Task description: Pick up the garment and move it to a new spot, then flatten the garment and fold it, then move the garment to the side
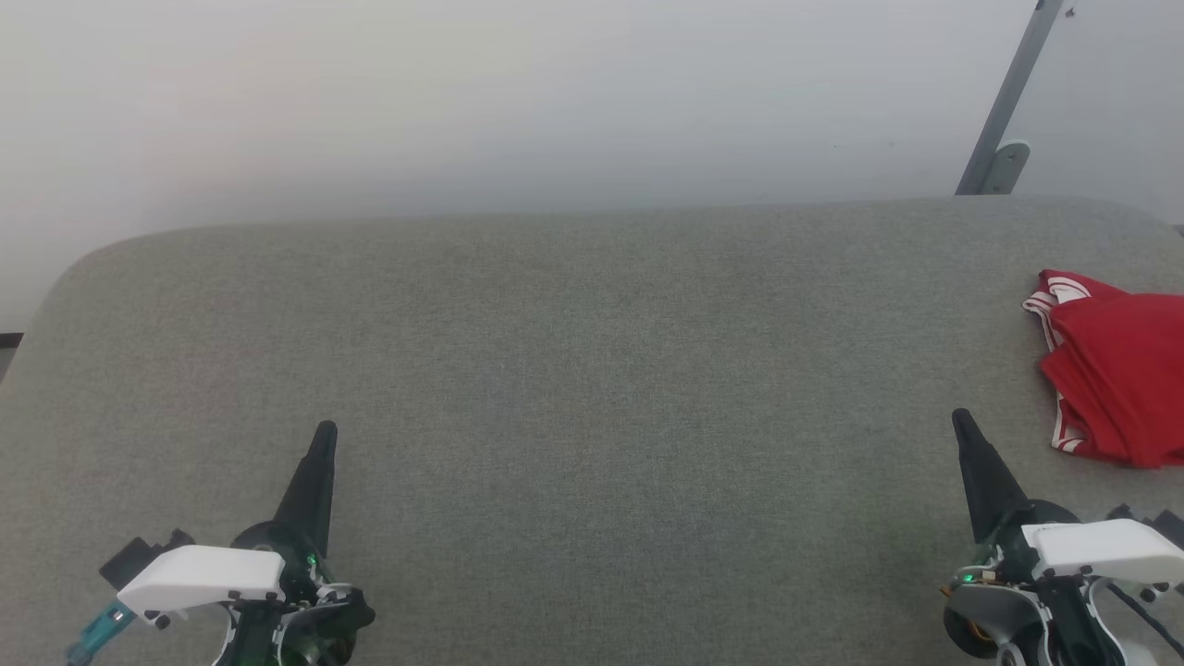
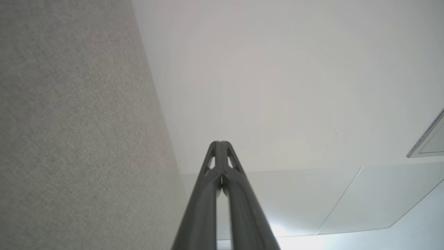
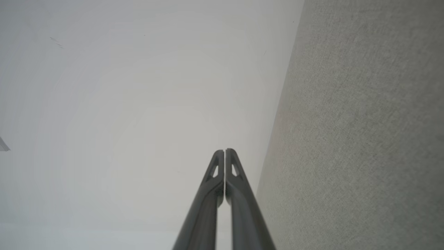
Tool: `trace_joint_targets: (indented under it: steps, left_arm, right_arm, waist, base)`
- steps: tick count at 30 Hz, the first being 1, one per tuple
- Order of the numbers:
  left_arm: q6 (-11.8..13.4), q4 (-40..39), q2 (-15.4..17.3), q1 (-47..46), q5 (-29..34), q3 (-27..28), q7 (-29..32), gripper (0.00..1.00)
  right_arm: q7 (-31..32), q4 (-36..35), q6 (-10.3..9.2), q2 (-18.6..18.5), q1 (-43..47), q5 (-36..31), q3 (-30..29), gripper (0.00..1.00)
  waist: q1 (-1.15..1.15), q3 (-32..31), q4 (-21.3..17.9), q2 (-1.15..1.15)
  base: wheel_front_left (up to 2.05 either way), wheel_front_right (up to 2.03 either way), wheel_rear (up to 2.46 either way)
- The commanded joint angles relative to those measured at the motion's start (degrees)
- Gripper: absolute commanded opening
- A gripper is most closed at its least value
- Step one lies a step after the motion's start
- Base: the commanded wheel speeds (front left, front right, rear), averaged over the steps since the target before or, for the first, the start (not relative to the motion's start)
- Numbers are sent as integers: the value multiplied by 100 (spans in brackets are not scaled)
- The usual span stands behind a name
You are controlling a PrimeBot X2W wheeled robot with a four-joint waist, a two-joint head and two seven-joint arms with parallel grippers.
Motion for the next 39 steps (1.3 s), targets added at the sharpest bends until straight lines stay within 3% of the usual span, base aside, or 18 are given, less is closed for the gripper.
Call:
trace_joint_targets:
  steps: [1, 39]
  left_arm:
    - [-16, 9, -21, -71, -91, 20, 39, 0]
    - [-16, 11, -25, -84, -126, 21, 52, 0]
  right_arm:
    - [48, 17, 0, 21, -60, 118, 6, 0]
    - [55, 18, 0, 21, -54, 154, 8, 0]
  waist:
    - [0, 0, -1, 0]
    - [0, 0, -3, 0]
  base:
    - [0, 0, 0]
    - [0, 0, 0]
